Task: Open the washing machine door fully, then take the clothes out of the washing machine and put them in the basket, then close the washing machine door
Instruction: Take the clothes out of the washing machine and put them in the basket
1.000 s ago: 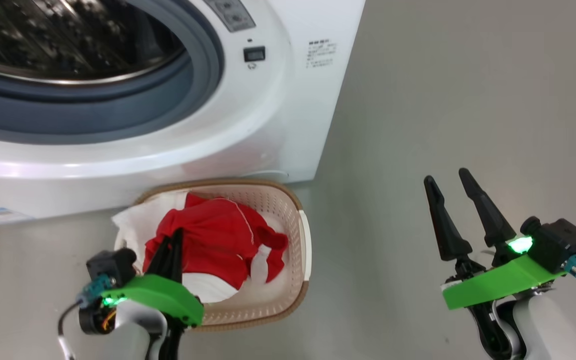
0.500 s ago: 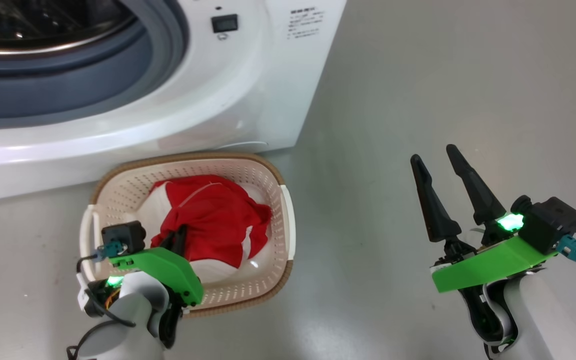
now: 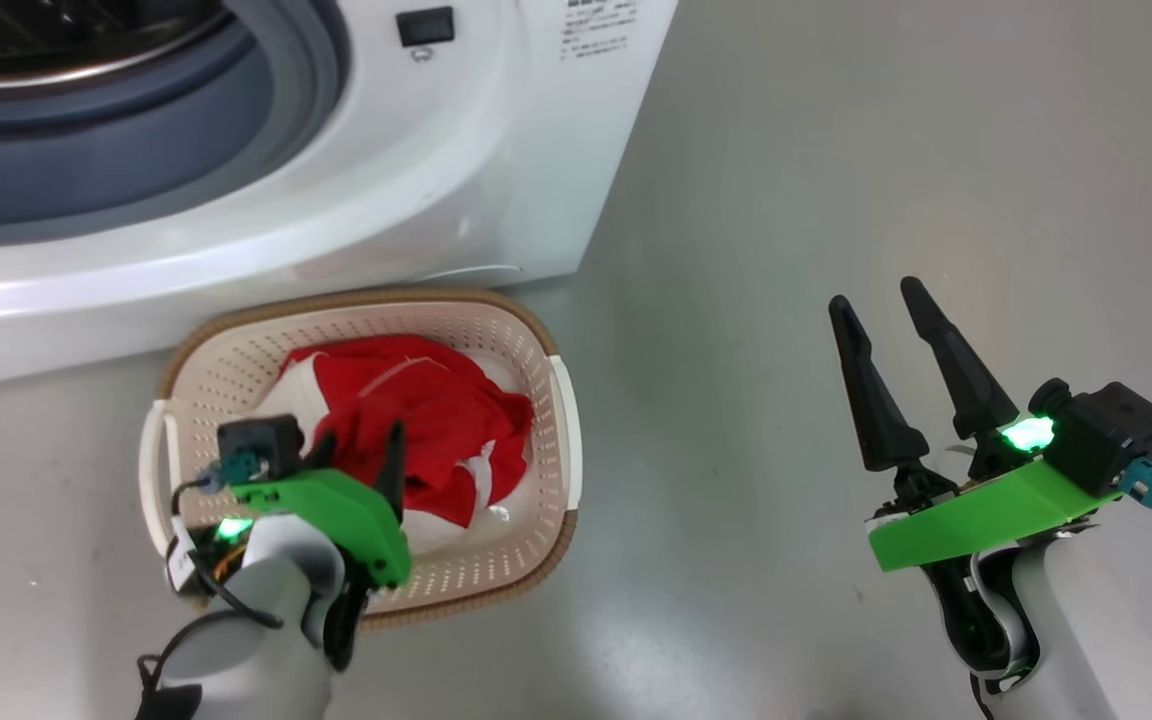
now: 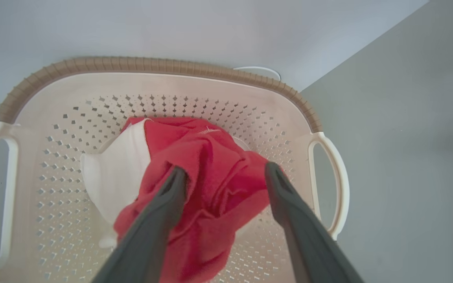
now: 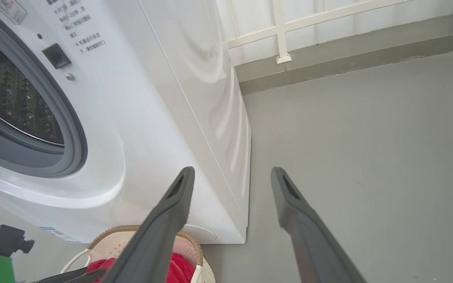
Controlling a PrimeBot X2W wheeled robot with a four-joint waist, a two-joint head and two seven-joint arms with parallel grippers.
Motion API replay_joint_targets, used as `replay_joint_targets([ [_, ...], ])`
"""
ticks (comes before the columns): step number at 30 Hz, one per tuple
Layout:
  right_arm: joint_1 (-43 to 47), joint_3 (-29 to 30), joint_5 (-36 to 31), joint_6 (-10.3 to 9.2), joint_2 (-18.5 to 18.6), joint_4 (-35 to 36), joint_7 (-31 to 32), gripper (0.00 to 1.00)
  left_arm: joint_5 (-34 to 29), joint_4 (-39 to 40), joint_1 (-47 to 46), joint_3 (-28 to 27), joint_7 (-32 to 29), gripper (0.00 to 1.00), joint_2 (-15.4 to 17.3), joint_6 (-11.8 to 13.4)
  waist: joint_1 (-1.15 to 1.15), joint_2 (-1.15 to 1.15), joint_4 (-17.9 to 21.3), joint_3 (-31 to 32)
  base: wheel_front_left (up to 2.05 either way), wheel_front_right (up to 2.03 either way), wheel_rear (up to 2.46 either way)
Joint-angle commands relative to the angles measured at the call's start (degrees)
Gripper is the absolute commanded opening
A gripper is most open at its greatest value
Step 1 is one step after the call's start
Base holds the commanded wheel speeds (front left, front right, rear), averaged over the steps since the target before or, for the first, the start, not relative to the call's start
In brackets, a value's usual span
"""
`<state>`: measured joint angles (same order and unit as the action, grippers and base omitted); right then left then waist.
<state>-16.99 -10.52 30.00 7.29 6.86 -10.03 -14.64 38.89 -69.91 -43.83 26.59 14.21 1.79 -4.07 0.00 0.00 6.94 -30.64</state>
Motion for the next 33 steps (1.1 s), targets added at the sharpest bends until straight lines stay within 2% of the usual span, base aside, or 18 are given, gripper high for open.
replay_joint_targets([
  [1,-0.5,-0.8,-0.6,0.2,-0.1,1.0,-0.4,1.0,0.3,2.0,0.0,-1.2,0.7,1.0,1.1,0.1,0.0,0.0,-0.8,1.2,0.0,0.0,0.0],
  [6,0.1,-0.3,-0.8,0.2,0.0,0.5,-0.4,1.0,-0.7,8.5,2.9,-4.4,0.8,1.0,1.1,1.0,0.0,0.0,-2.1,4.1,0.0,0.0,0.0],
  [18,3.4,0.7,-1.5,0.2,0.4,-1.4,-0.4,1.0,-7.4,25.0,15.3,-13.3,0.8,1.0,1.1,0.1,0.0,0.0,-4.7,13.6,0.0,0.0,0.0],
  [28,6.7,1.8,-3.1,0.2,-0.1,-2.4,-0.4,1.0,-13.3,38.2,24.9,-20.1,0.8,1.0,1.1,0.9,0.0,0.0,-5.6,20.5,0.0,0.0,0.0],
  [33,8.3,2.6,-3.5,0.2,-0.2,-2.6,-0.4,1.0,-14.2,44.2,28.8,-23.6,0.8,1.0,1.1,0.3,0.0,0.0,-5.9,23.0,0.0,0.0,0.0],
])
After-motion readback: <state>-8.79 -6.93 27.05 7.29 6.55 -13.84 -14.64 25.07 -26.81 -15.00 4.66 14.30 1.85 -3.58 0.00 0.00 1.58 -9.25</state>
